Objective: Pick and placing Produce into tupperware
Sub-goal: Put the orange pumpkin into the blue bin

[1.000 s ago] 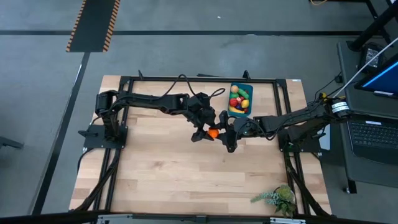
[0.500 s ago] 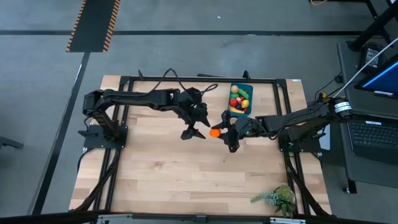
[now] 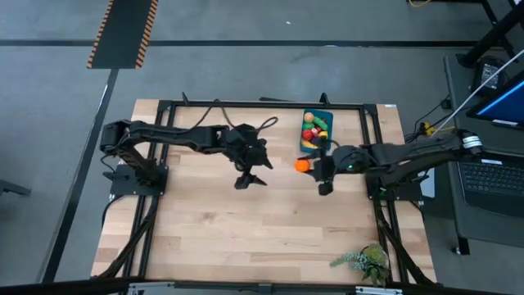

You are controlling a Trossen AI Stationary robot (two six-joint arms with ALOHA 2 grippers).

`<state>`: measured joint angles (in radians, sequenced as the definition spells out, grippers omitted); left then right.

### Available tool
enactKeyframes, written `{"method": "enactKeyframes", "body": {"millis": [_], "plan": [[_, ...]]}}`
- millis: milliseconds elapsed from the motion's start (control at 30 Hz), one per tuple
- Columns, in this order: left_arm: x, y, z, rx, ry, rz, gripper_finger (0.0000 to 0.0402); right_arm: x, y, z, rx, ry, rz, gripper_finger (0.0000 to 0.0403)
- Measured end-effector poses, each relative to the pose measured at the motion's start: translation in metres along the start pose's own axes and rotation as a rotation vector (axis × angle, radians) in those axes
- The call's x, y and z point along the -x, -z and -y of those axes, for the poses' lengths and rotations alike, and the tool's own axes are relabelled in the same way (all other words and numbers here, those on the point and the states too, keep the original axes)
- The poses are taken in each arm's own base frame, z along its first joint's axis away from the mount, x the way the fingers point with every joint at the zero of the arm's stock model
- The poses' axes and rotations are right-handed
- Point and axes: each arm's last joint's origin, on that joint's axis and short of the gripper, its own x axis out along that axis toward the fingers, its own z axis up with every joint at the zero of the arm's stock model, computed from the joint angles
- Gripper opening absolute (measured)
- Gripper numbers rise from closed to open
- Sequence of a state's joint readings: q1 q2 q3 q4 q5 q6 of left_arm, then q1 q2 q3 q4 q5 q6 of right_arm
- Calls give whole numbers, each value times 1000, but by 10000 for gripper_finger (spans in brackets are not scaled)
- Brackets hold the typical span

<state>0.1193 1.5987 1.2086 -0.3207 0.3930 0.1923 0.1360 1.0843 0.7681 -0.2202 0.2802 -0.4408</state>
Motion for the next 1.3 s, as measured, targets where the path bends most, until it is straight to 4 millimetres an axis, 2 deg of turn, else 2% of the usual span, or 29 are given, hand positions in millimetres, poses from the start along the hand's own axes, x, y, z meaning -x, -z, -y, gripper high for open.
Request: {"method": "enactKeyframes", "body": {"millis": [67, 267, 467, 800, 1033, 1300], "plan": [[4, 4, 2, -20, -16, 66, 293, 11, 3, 2, -50, 1, 0, 163], [28, 31, 17, -18, -49, 188, 293, 31, 20, 0, -165, 17, 42, 163], [47, 59, 29, -47, -124, 347, 293, 39, 45, -8, -240, 39, 95, 163], [65, 106, 41, -33, -239, 438, 293, 50, 78, -12, -415, 150, 256, 162], [68, 117, 38, -23, -288, 453, 293, 52, 97, -19, -503, 168, 294, 162], [71, 119, 31, -7, -319, 449, 293, 54, 99, -17, -552, 207, 380, 162]]}}
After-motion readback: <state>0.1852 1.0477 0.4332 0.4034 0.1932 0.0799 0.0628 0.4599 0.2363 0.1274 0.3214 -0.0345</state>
